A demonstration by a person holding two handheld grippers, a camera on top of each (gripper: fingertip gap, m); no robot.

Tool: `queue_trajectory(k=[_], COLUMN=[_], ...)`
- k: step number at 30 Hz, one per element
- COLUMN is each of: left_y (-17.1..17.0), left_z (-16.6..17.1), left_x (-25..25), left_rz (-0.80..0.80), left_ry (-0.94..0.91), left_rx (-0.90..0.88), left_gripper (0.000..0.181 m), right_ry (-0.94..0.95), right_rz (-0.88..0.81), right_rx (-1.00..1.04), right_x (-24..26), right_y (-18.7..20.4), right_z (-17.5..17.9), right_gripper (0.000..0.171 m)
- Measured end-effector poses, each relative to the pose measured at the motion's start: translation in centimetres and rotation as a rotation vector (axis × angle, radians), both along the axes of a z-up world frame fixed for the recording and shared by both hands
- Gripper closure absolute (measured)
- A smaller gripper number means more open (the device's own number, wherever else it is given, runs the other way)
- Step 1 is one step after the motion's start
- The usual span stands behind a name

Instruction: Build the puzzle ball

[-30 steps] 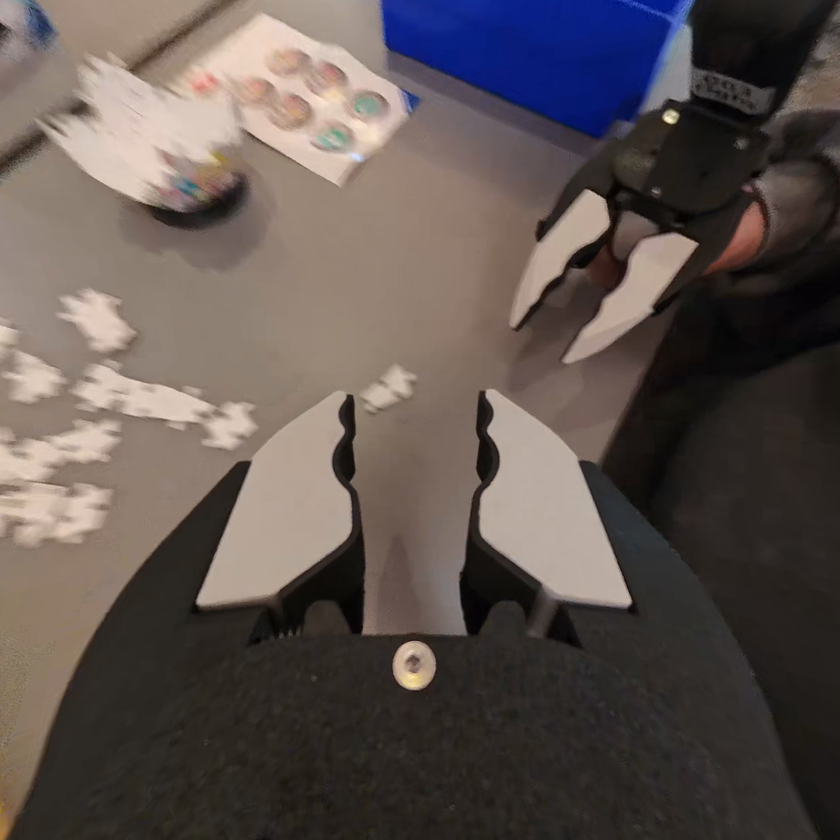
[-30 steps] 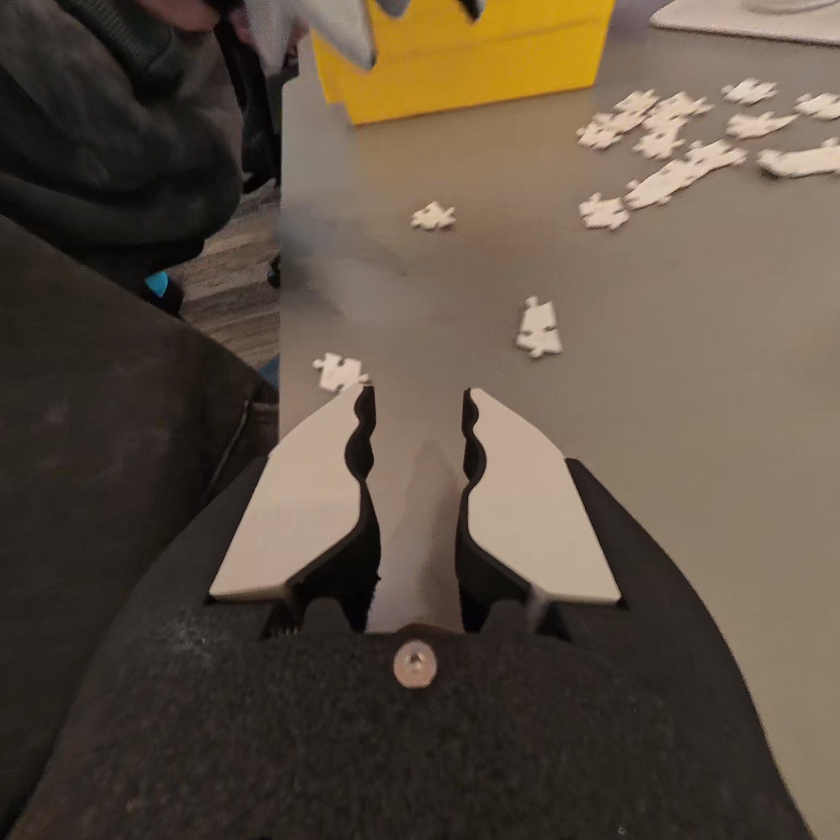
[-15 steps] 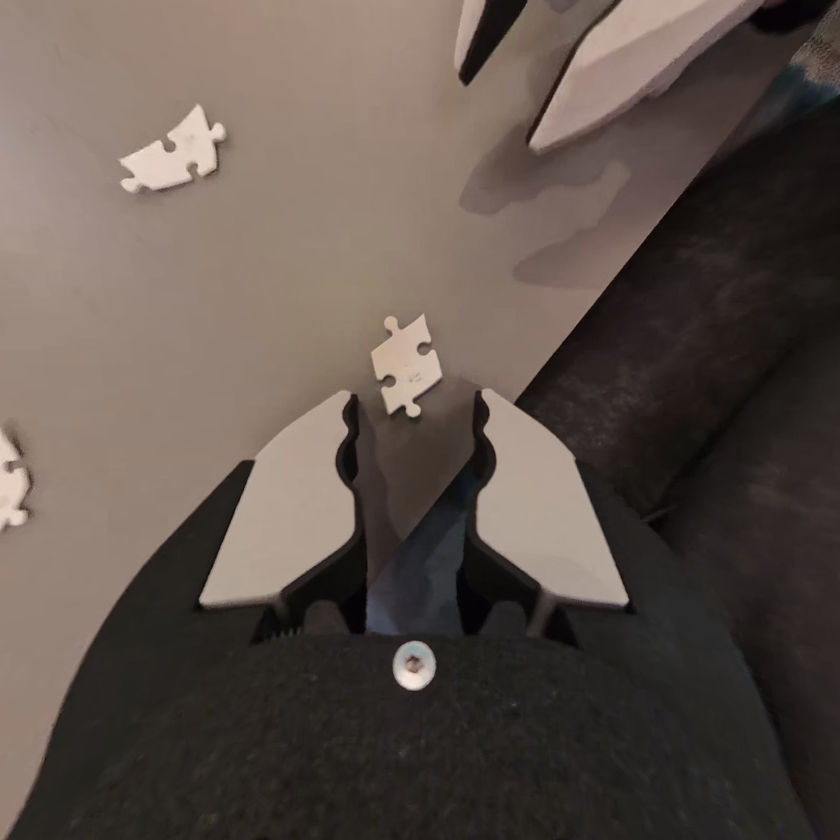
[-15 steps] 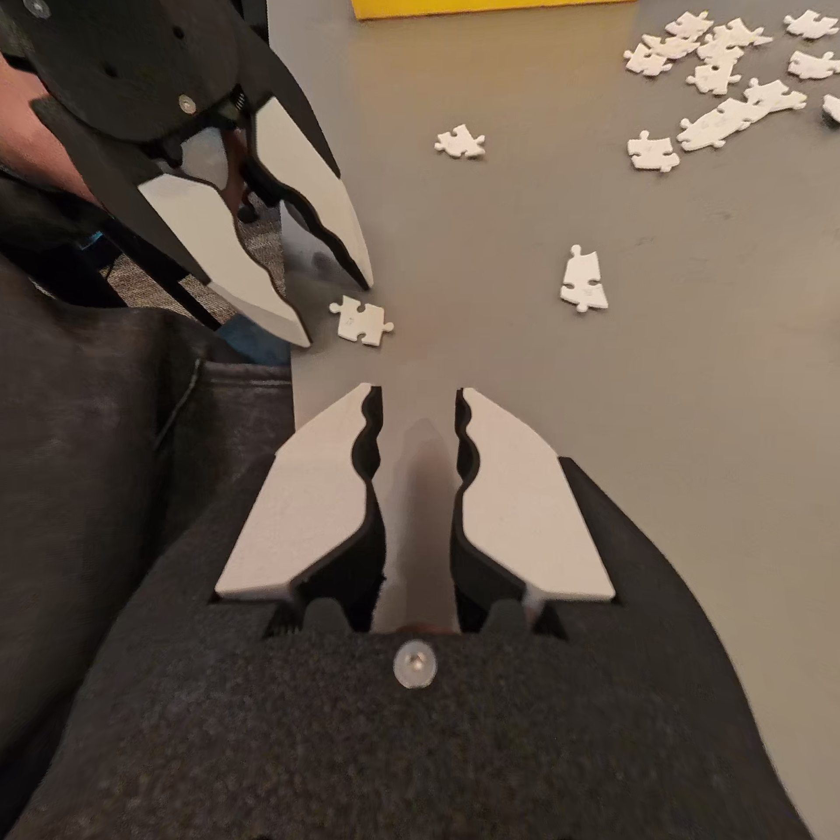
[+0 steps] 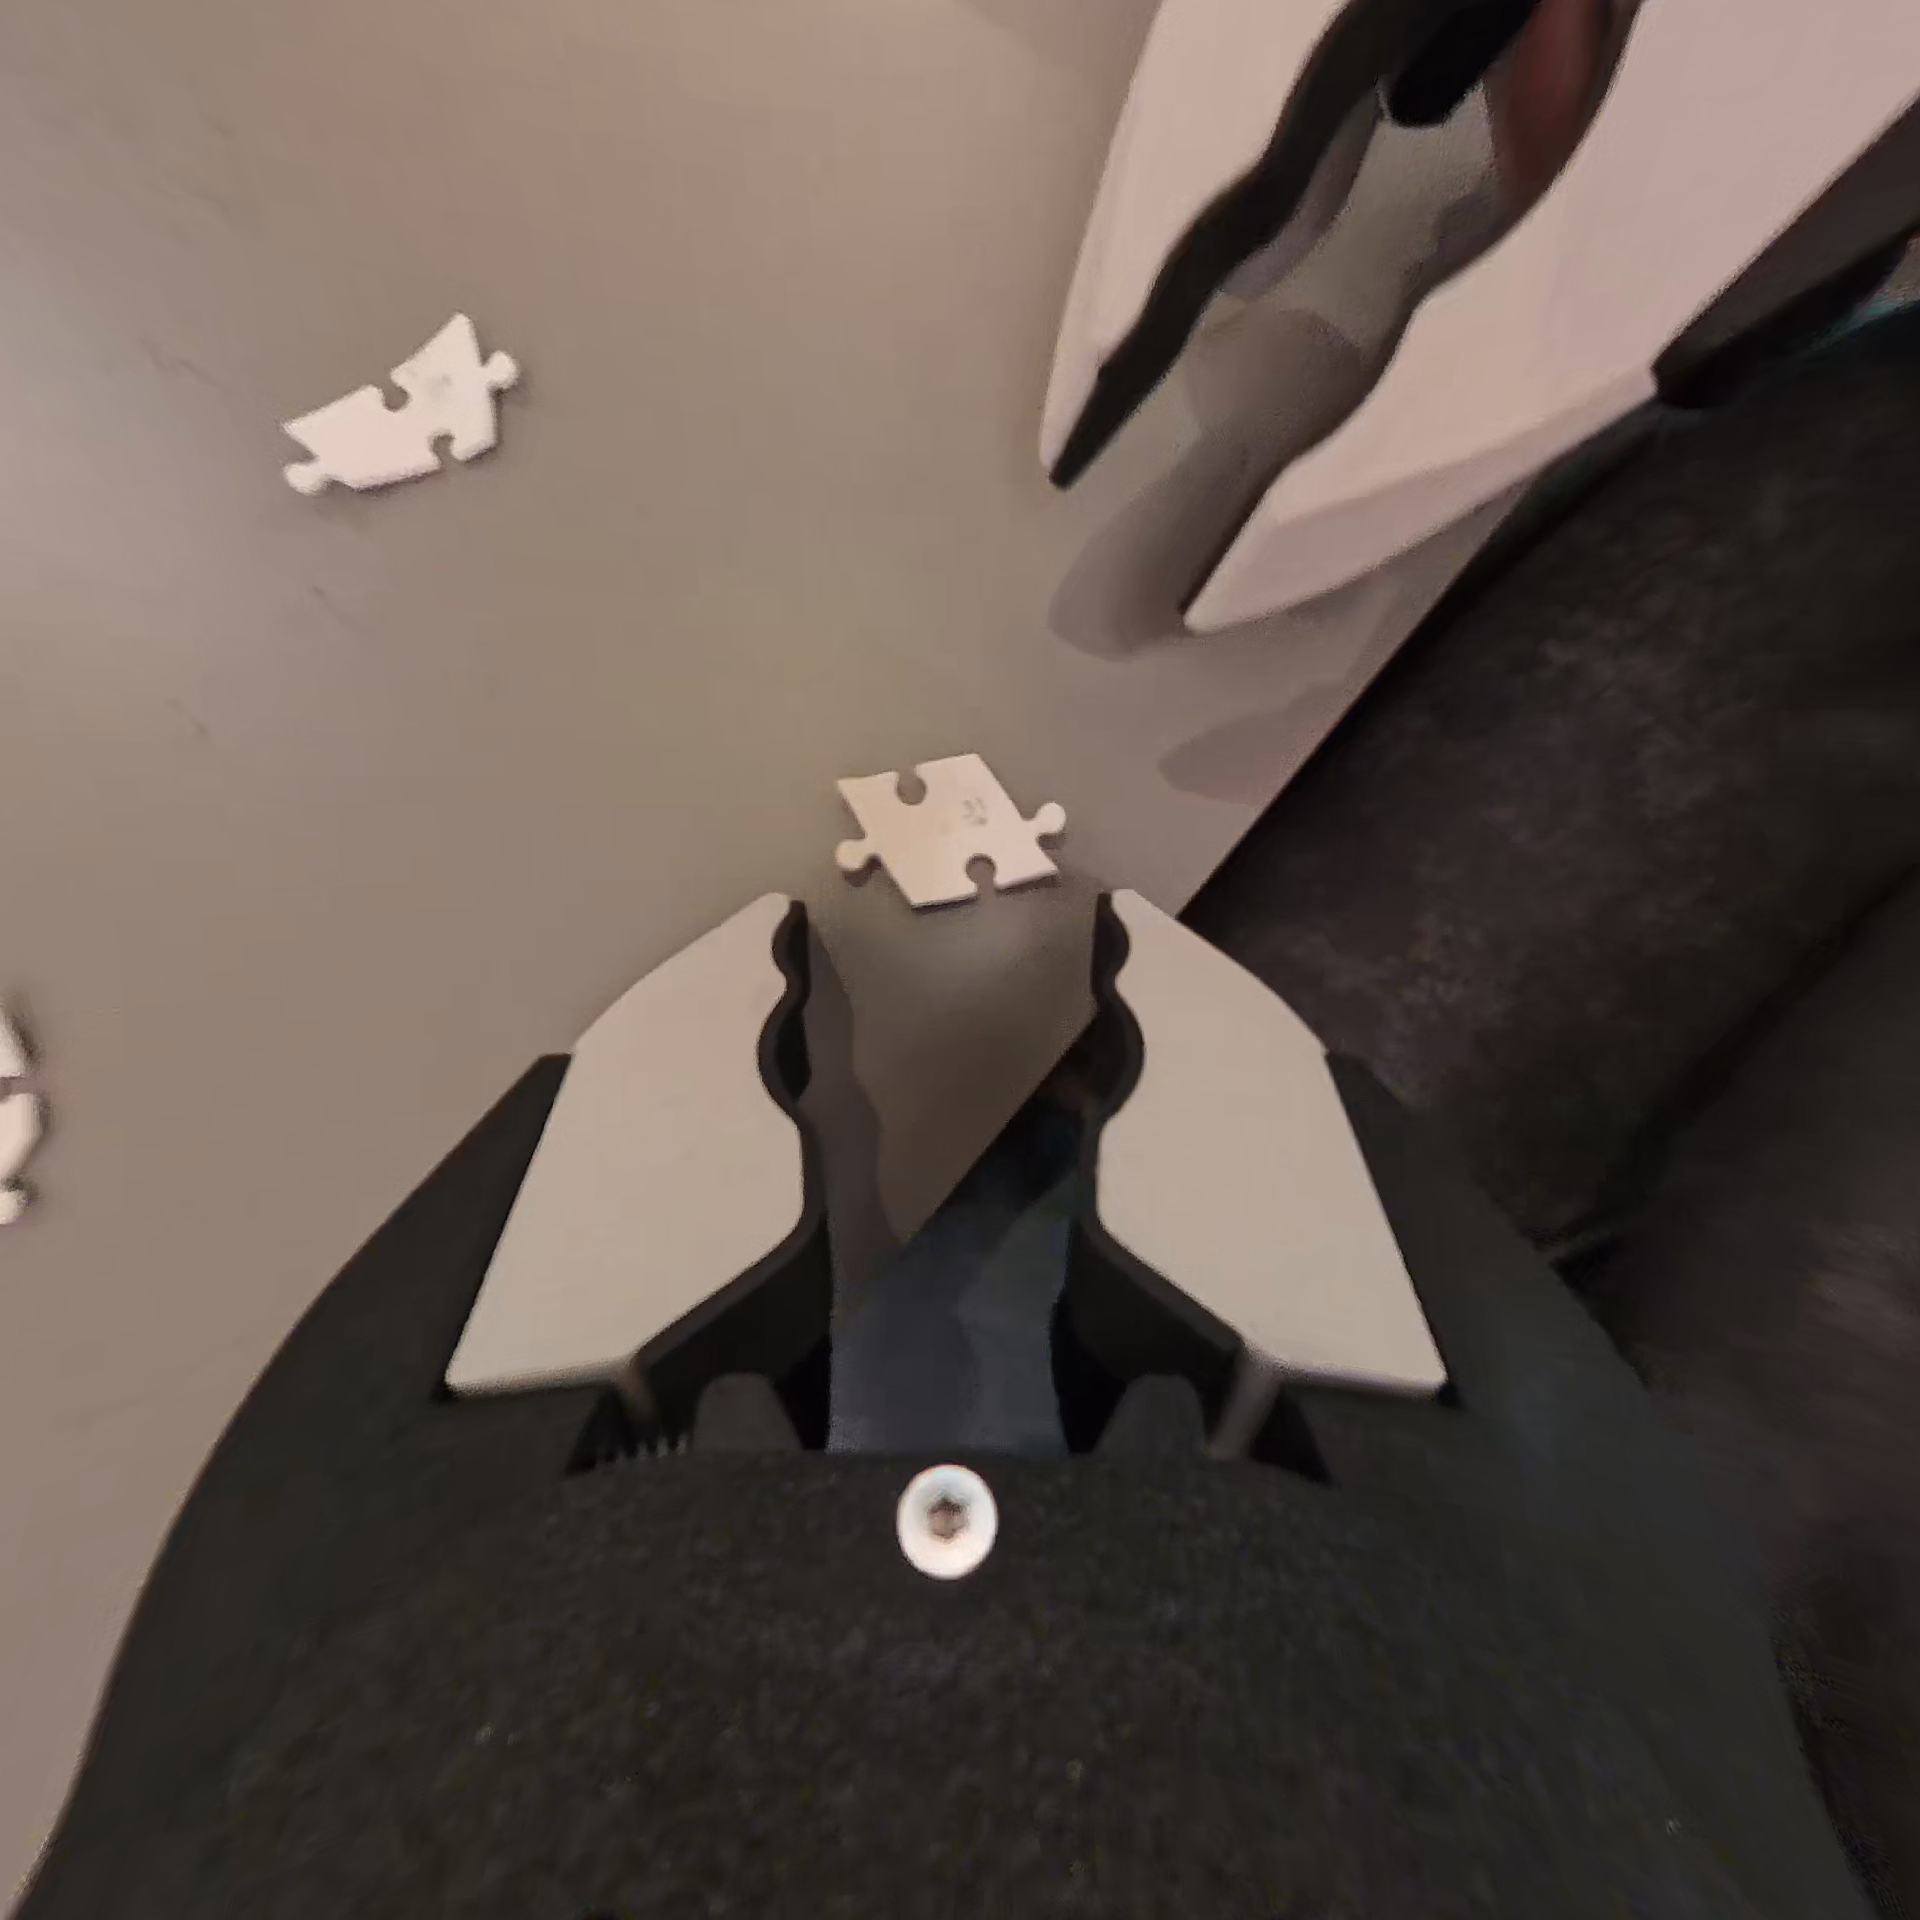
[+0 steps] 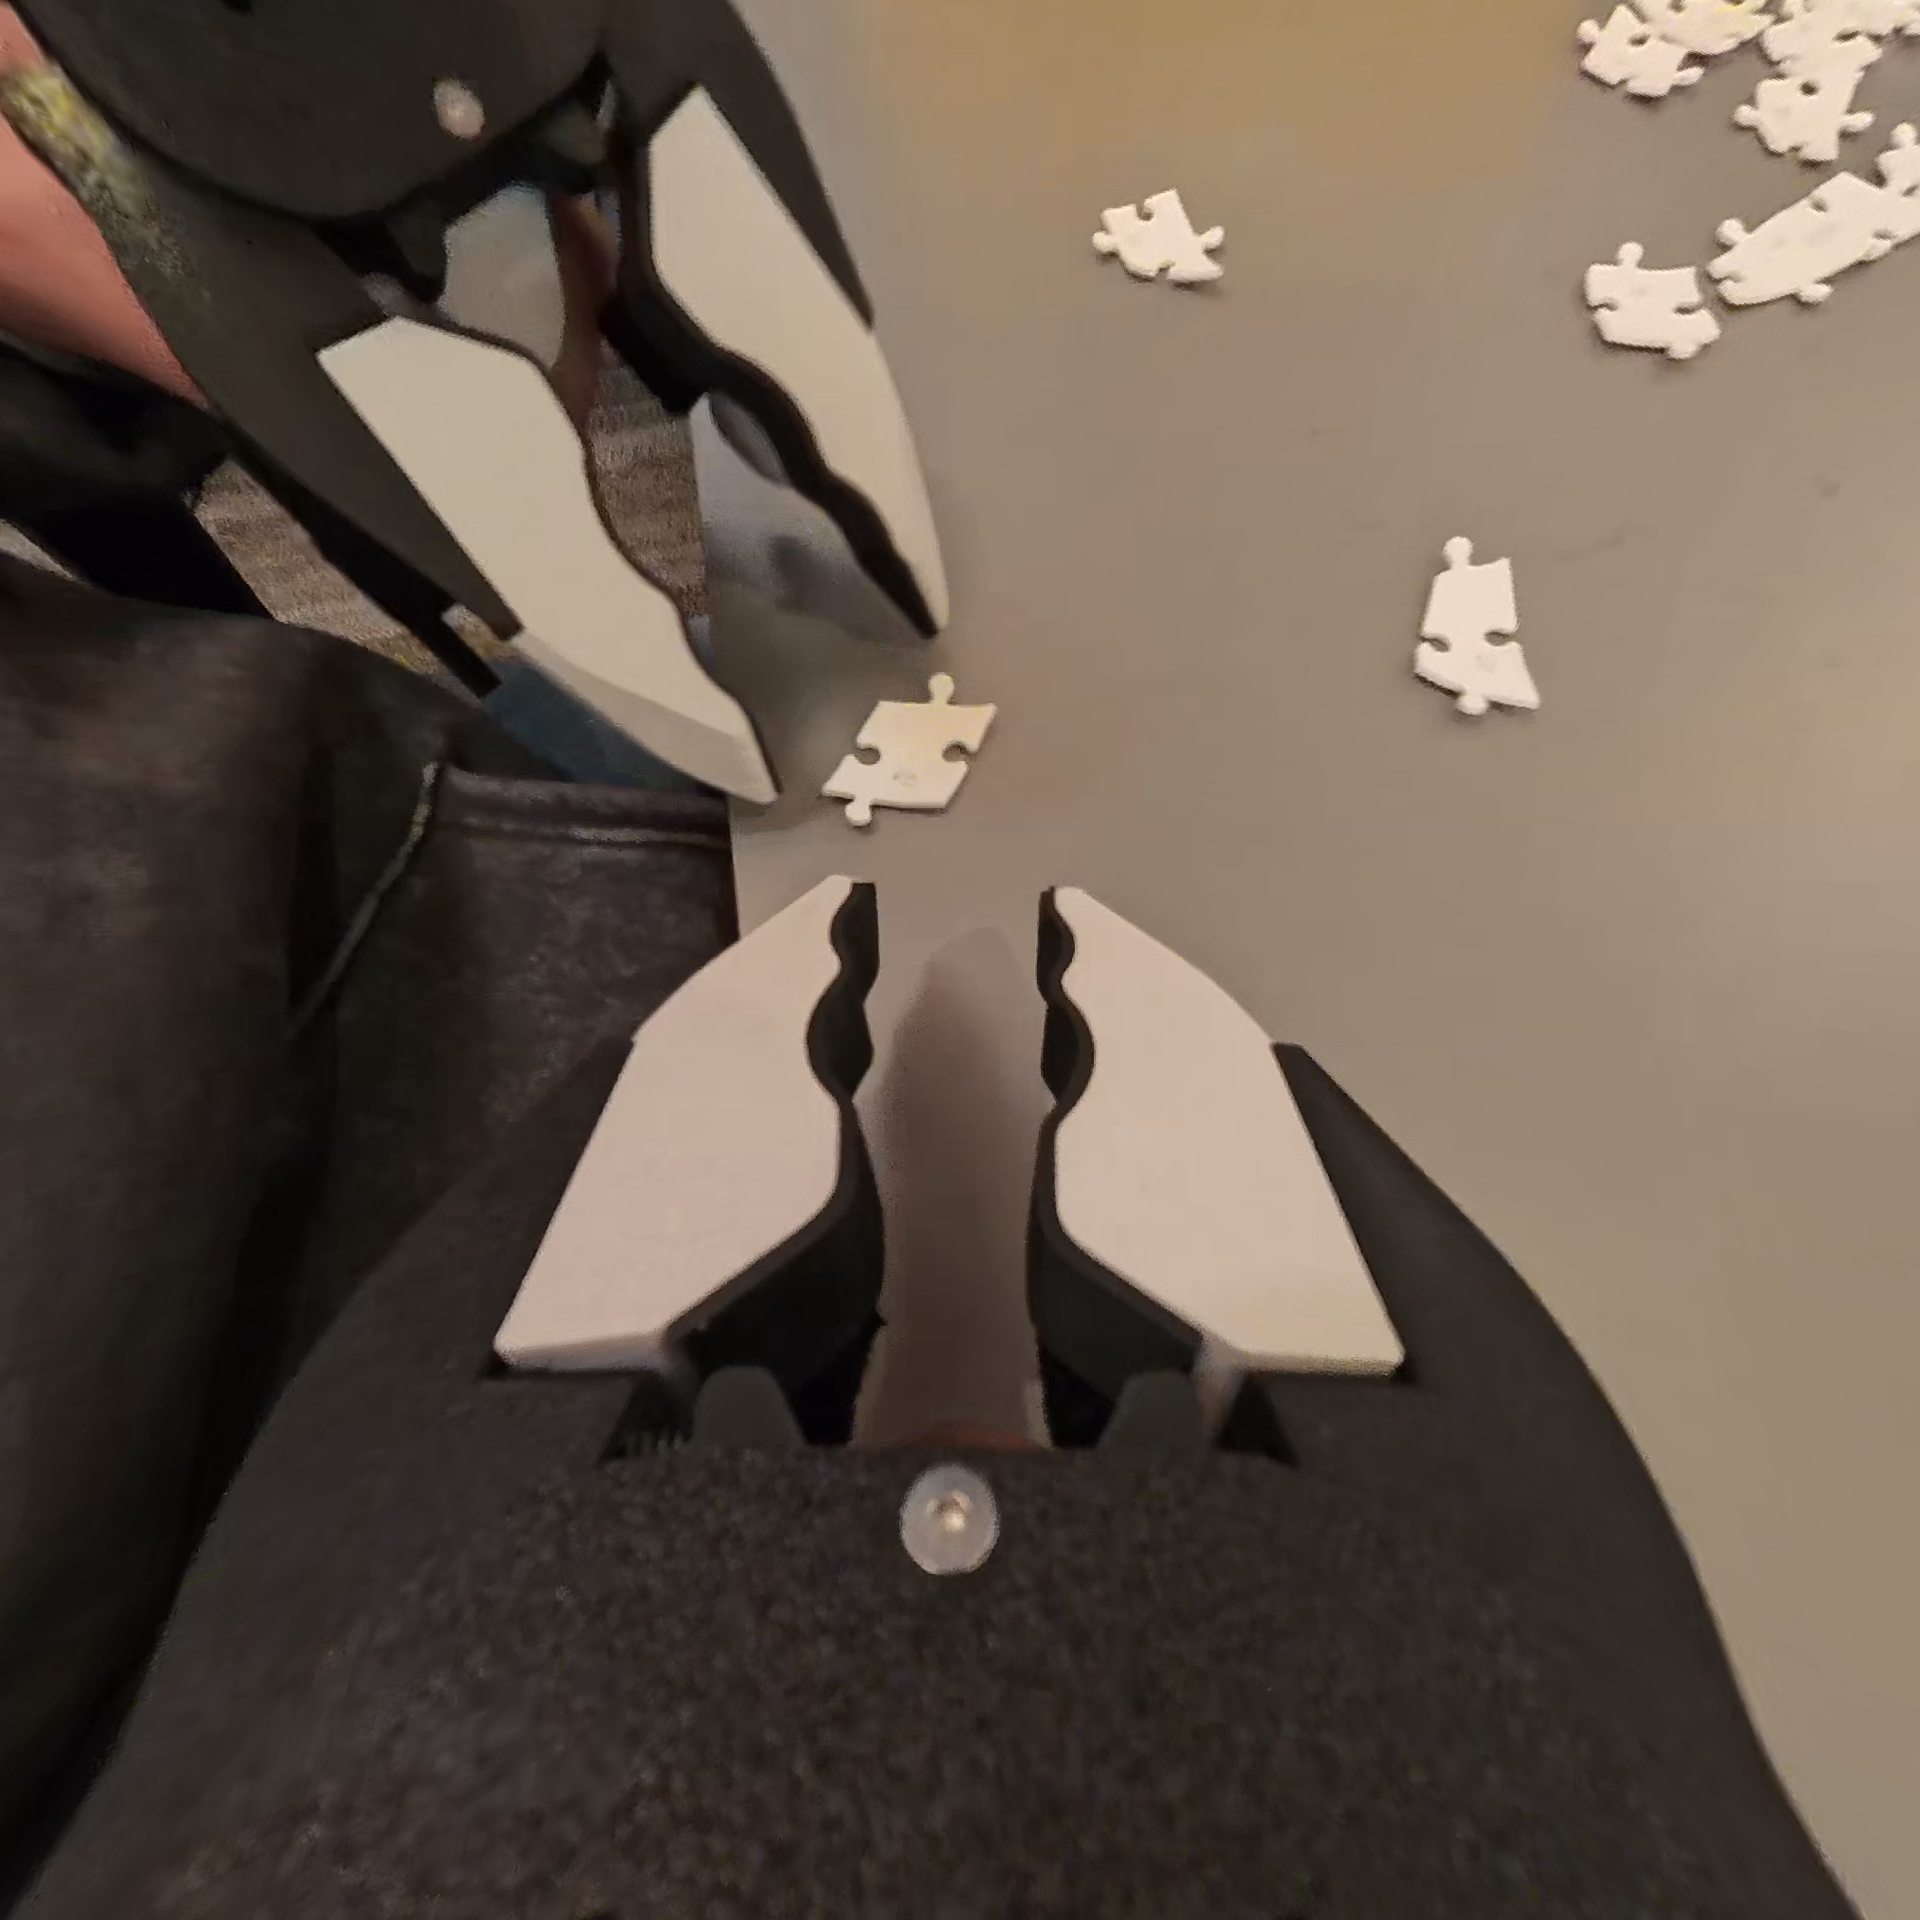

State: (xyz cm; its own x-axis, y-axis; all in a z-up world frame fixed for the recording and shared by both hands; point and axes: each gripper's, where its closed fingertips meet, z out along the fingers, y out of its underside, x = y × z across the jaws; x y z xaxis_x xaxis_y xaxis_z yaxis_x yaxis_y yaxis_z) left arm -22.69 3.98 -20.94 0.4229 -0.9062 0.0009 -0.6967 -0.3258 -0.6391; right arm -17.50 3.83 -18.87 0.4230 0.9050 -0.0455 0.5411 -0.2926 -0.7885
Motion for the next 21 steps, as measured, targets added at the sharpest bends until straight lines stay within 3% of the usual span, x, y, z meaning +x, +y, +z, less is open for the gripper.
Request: queue_trajectory(k=[4, 11, 16, 21], left_y=[1.0, 0.7, 0.9, 1.0], left_z=[0.1, 2.6, 2.8, 2.2], left_x=[-1.0, -1.2, -1.2, -1.3], left_rz=[0.023, 0.063, 0.072, 0.071], left_ry=[0.030, -0.148, -0.188, -0.155], left_rx=[0.035, -0.046, -0.075, -0.071], left_gripper=[0.129, 0.136, 0.136, 0.136], right_ry=[-0.052, -0.189, -0.171, -0.134], right_rz=[0.008, -0.065, -0.117, -0.105], right_rx=[-0.034, 0.042, 0.011, -0.006], right_x=[-1.9, -3.6, -3.2, -3.4], right_y=[-0.8, -1.3, -0.4, -1.1], right_z=[-1.0, -2.5, -2.5, -1.6], right_gripper=[0.144, 0.151, 0.163, 0.156])
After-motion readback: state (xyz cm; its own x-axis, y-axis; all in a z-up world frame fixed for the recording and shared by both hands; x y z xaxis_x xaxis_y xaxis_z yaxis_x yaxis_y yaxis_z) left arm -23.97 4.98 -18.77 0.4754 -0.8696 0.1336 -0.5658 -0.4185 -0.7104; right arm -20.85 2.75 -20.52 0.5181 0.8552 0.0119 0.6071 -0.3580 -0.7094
